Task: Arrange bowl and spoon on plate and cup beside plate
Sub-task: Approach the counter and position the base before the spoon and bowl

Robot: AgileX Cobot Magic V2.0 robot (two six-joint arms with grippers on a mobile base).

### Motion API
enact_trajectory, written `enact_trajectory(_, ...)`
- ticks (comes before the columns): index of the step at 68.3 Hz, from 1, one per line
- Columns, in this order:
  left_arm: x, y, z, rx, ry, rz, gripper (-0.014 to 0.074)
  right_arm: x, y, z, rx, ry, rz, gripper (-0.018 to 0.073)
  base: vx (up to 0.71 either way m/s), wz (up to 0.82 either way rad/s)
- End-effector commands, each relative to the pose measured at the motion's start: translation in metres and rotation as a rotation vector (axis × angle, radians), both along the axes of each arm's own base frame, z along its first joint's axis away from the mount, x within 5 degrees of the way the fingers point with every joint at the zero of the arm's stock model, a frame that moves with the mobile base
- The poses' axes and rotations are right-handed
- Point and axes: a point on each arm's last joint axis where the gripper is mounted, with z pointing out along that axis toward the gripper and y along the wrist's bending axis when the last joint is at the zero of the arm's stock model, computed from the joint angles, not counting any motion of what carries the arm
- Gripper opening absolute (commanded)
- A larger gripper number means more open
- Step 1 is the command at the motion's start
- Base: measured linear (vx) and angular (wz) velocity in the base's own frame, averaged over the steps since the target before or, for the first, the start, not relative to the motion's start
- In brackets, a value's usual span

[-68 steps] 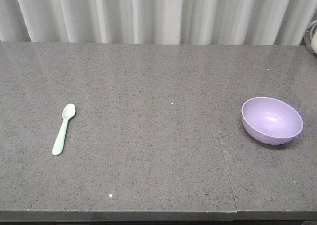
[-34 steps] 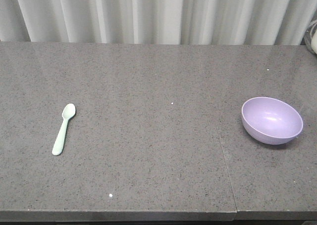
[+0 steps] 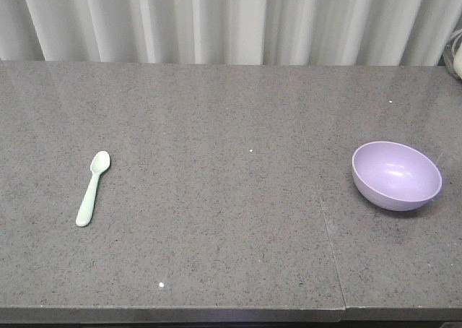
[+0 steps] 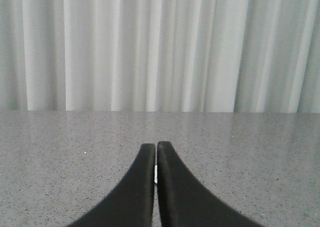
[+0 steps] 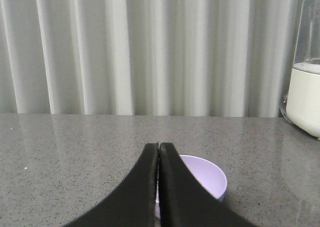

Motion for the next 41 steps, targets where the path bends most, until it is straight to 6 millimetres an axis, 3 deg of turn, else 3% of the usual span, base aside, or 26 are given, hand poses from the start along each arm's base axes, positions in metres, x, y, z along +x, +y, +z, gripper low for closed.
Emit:
enact_trajectory(1,0.003,-0.001,0.039,-0.017,0.002,-0.006,-0.0006,0.003,-0.001,0.036,-0.039,-0.01,-0.013,-0.0011,0.0,0.0)
enact_trajectory(10,0.018,-0.003,0.081,0.0,0.171,-0.013,-0.0006,0.015,-0.001,0.073,-0.062,0.172,-0.021,-0.0011,0.0,0.0)
enact_trajectory(22,0.045,-0.006,0.12,0.021,0.381,-0.022,-0.0006,0.048,0.001,0.101,-0.088,0.464,-0.026,-0.0011,0.0,0.0)
enact_trajectory(32,0.068,-0.008,0.13,0.037,0.552,-0.027,-0.0006,0.074,0.003,0.107,-0.102,0.627,-0.026,-0.0011,0.0,0.0)
enact_trajectory(41,0.086,-0.01,0.123,0.05,0.686,-0.03,-0.0006,0.089,0.005,0.098,-0.105,0.718,-0.022,-0.0011,0.0,0.0)
